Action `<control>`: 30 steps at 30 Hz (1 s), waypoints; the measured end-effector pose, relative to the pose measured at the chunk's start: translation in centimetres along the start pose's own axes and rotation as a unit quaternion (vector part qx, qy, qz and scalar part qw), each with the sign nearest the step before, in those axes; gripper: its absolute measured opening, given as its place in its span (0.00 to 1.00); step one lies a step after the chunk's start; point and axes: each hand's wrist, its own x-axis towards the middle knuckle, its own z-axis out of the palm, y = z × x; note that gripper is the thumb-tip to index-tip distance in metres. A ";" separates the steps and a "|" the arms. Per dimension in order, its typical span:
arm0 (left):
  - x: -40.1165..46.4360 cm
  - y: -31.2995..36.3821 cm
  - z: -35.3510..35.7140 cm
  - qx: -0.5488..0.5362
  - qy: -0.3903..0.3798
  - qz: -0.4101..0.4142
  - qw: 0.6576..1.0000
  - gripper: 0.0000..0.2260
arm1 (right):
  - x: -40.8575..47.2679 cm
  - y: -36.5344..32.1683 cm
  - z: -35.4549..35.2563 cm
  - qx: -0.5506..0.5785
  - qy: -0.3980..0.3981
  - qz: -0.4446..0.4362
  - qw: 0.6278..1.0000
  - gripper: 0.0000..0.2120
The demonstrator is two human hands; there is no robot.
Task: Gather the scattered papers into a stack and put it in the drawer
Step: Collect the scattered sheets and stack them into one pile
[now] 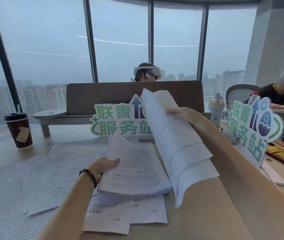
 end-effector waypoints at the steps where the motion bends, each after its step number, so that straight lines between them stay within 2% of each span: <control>1: -0.2 0.2 0.2 0.000 -0.002 0.002 1.000 0.16 | -0.4 -0.6 -0.2 0.003 0.004 -0.013 1.000 0.20; 5: -0.1 0.4 0.2 -0.017 0.014 0.024 0.999 0.15 | -1.1 -1.6 -0.9 0.067 -0.003 -0.027 0.997 0.17; 8: 0.0 0.5 0.4 -0.047 0.012 0.040 0.998 0.15 | -0.3 0.4 -0.8 0.046 0.047 -0.031 0.997 0.18; 10: -0.3 0.7 0.6 -0.063 0.004 0.058 0.996 0.13 | 0.2 2.9 -0.7 0.036 0.074 -0.009 0.997 0.13; 11: -0.2 0.9 0.5 -0.064 0.005 0.062 0.996 0.18 | 0.3 4.3 -0.6 0.033 0.081 0.010 0.996 0.09; 12: 0.0 0.9 0.4 -0.052 0.001 0.060 0.997 0.27 | 0.4 5.8 -0.4 0.032 0.086 0.028 0.995 0.07; 13: 0.2 0.8 0.3 -0.045 -0.014 0.052 0.998 0.35 | 0.5 7.3 -0.3 0.033 0.098 0.043 0.994 0.09; 14: 0.2 0.8 0.4 -0.053 -0.033 0.049 0.997 0.38 | 0.6 8.6 -0.2 0.038 0.117 0.055 0.991 0.12; 16: -0.1 0.9 0.7 -0.065 -0.050 0.055 0.995 0.36 | 0.8 10.9 0.1 0.063 0.146 0.067 0.985 0.12; 18: -0.8 1.2 1.5 -0.057 -0.053 0.060 0.995 0.34 | 1.2 12.6 0.6 0.079 0.165 0.072 0.981 0.05; 20: -0.6 1.1 2.0 -0.044 -0.053 0.063 0.996 0.27 | 1.8 14.0 1.1 0.059 0.173 0.076 0.980 0.03; 21: -0.5 0.9 2.2 -0.042 -0.048 0.063 0.996 0.21 | 2.0 14.3 1.5 0.045 0.173 0.084 0.980 0.06; 23: -0.7 0.8 2.6 -0.044 -0.042 0.055 0.997 0.13 | 2.3 14.5 1.9 0.021 0.160 0.105 0.981 0.18; 25: -0.9 0.9 2.7 -0.049 -0.044 0.049 0.997 0.10 | 2.6 14.6 2.1 0.013 0.148 0.114 0.982 0.24; 28: -0.9 1.1 2.6 -0.043 -0.039 0.049 0.997 0.12 | 3.0 15.1 1.7 0.061 0.119 0.124 0.983 0.20; 30: -1.2 1.4 2.9 -0.044 -0.024 0.051 0.997 0.10 | 2.8 15.2 1.7 0.088 0.093 0.149 0.981 0.17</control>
